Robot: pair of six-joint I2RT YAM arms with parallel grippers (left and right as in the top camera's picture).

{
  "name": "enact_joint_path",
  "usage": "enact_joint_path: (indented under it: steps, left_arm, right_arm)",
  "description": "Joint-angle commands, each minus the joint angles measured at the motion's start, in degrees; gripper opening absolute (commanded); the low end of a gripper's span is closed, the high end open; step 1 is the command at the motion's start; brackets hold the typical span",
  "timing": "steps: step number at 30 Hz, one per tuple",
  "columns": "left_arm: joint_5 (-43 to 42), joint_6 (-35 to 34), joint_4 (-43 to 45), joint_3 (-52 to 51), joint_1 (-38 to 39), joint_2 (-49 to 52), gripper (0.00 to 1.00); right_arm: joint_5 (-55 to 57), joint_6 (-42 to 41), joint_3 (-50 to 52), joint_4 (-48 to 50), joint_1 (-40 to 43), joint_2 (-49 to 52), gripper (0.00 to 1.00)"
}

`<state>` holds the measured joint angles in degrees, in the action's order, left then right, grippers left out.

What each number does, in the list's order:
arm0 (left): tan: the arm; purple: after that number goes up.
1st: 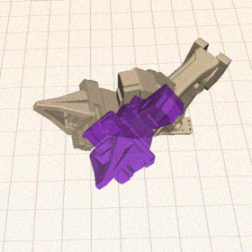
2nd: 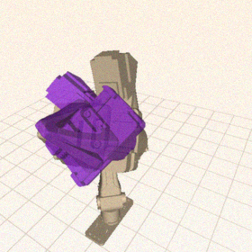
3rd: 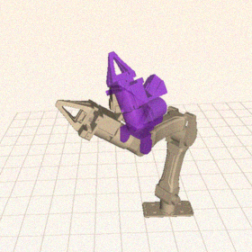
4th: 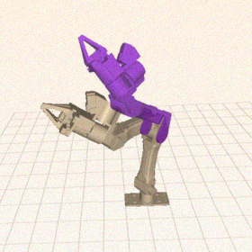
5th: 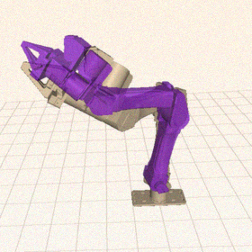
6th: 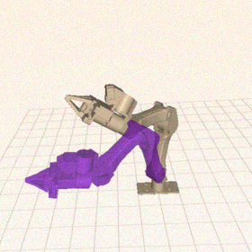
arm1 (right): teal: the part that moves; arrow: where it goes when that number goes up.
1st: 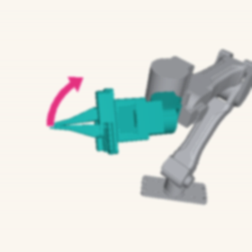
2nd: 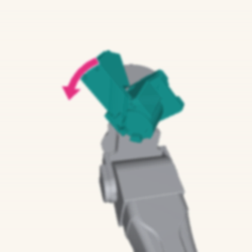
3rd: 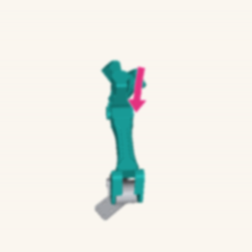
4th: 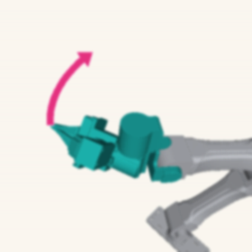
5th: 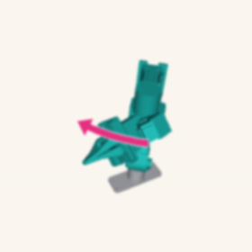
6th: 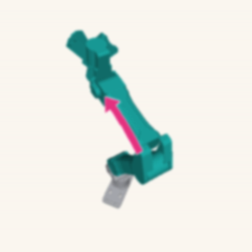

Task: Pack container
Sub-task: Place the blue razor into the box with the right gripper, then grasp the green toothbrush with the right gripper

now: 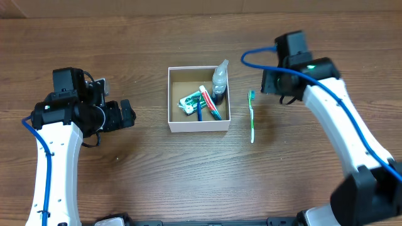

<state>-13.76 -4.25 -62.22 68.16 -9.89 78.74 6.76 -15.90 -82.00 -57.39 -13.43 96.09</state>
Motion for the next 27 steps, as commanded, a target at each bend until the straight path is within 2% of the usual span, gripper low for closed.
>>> enact_joint_path:
  steps: [1, 12, 27]
  left_arm:
    - [-1.11, 1.05, 0.07, -0.17, -0.31, -1.03, 1.0]
    - [-1.11, 1.05, 0.13, -0.17, -0.31, -1.03, 1.0]
    - [-1.09, 1.07, 0.13, -0.17, -0.31, -1.03, 1.0]
  right_arm:
    - [-3.78, -0.83, 6.08, 2.32, -0.55, 4.11, 0.62]
    - [-5.29, -0.59, 14.12, 10.38, -1.36, 8.83, 0.61]
    - [-7.28, 2.32, 14.93, 12.98, -3.56, 8.83, 0.62]
